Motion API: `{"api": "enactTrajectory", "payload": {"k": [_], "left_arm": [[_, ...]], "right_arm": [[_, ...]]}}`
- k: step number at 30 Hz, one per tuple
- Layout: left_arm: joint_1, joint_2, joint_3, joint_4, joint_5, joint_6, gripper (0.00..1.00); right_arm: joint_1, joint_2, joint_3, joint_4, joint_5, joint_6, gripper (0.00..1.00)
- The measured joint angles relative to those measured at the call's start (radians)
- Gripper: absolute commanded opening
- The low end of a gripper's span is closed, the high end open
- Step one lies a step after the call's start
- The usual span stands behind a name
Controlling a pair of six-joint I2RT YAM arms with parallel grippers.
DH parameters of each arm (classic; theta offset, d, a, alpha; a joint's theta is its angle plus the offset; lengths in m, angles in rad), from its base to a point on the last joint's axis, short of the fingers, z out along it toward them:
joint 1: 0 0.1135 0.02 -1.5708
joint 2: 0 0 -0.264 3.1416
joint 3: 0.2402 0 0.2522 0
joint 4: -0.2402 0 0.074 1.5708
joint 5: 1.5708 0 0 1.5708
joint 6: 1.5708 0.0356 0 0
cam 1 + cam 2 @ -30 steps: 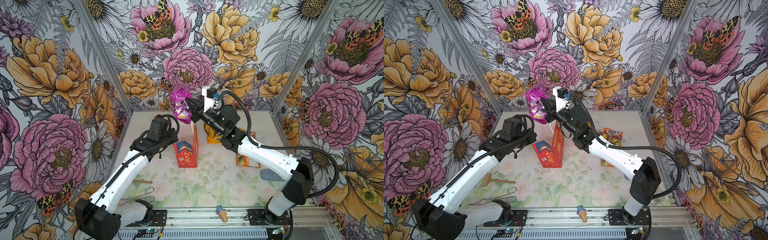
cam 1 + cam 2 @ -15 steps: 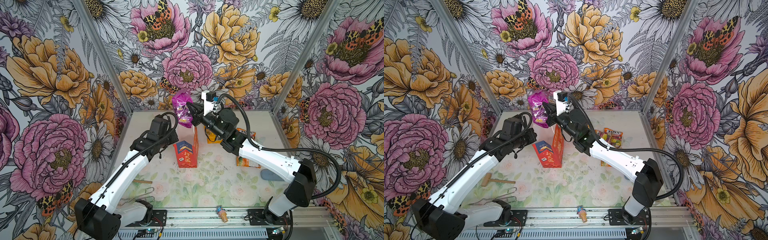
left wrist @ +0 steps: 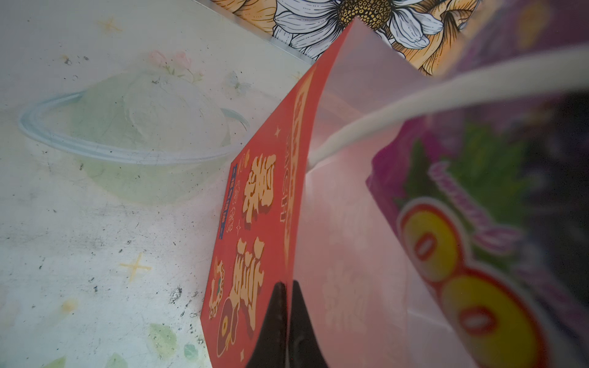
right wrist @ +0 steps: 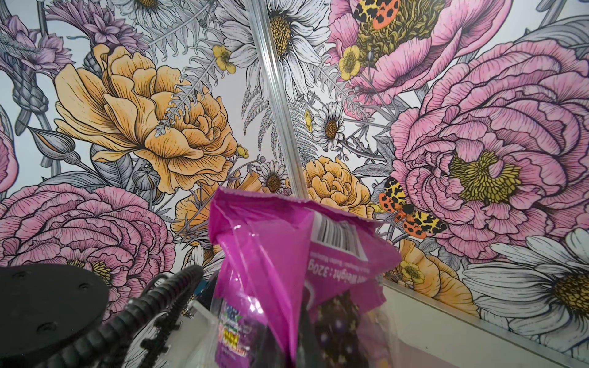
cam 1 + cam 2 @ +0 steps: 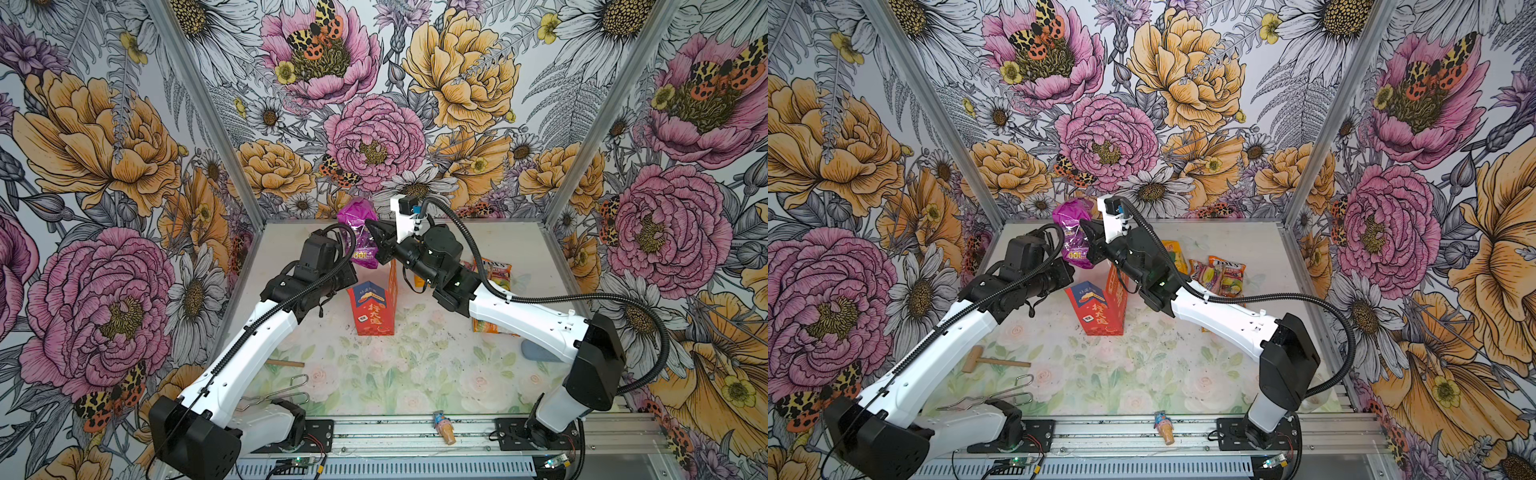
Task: Place the snacks into the paper bag
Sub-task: 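Lower the purple candy bag into the paper bag held by the left gripper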
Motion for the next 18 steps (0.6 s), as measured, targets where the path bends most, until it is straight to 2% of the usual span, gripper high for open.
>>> {"api": "enactTrajectory", "payload": {"k": [18], "left_arm": [[0.000,0.000,0.000,-0.002,0.000,0.000,0.00]], "right_arm": [[0.000,0.057,-0.039,0.174,0.026,-0.074,0.00]]}}
